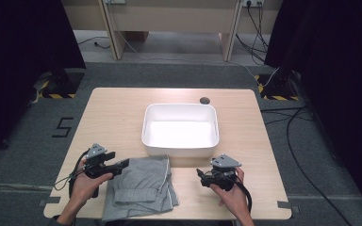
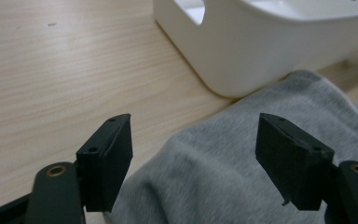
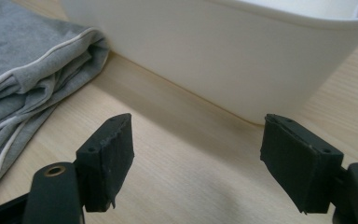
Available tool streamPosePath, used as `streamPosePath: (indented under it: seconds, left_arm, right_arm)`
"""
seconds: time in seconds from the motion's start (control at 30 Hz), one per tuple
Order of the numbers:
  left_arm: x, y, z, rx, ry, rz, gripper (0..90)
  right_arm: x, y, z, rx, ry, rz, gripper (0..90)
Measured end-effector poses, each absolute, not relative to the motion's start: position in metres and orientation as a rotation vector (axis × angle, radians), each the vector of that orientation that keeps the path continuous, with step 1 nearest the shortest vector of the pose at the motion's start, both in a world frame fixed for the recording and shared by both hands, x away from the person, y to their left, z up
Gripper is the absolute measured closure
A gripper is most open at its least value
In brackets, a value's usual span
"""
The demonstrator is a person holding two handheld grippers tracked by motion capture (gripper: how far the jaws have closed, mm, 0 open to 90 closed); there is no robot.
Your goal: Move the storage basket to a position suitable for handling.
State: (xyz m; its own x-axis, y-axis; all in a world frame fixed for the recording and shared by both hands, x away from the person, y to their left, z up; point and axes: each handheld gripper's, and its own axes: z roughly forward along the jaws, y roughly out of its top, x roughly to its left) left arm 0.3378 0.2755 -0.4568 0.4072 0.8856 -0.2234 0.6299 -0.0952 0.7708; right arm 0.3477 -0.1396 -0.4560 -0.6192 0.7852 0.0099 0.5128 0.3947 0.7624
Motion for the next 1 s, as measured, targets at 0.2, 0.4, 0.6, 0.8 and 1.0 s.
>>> streamPosePath:
  seconds: [0.2,0.4,0.6,0.8,1.0]
  left_arm:
    - [0.321,0.279,-0.463,1.822,1.333,0.374,21.8]
    - [0.307,0.288,-0.466,1.828,1.348,0.39,20.5]
    - [0.298,0.295,-0.47,1.828,1.373,0.399,21.6]
    - [0.286,0.292,-0.477,1.879,1.366,0.408,22.9]
    - [0.281,0.281,-0.485,1.913,1.363,0.4,28.9]
  right_arm:
    - [0.347,-0.131,-0.459,1.102,2.338,1.079,26.0]
    - [0.346,-0.123,-0.46,1.086,2.354,1.08,26.0]
    - [0.346,-0.109,-0.463,1.06,2.396,1.099,25.4]
    - [0.345,-0.083,-0.462,0.972,2.417,1.146,25.5]
    - [0.341,-0.048,-0.469,0.885,2.504,1.179,25.6]
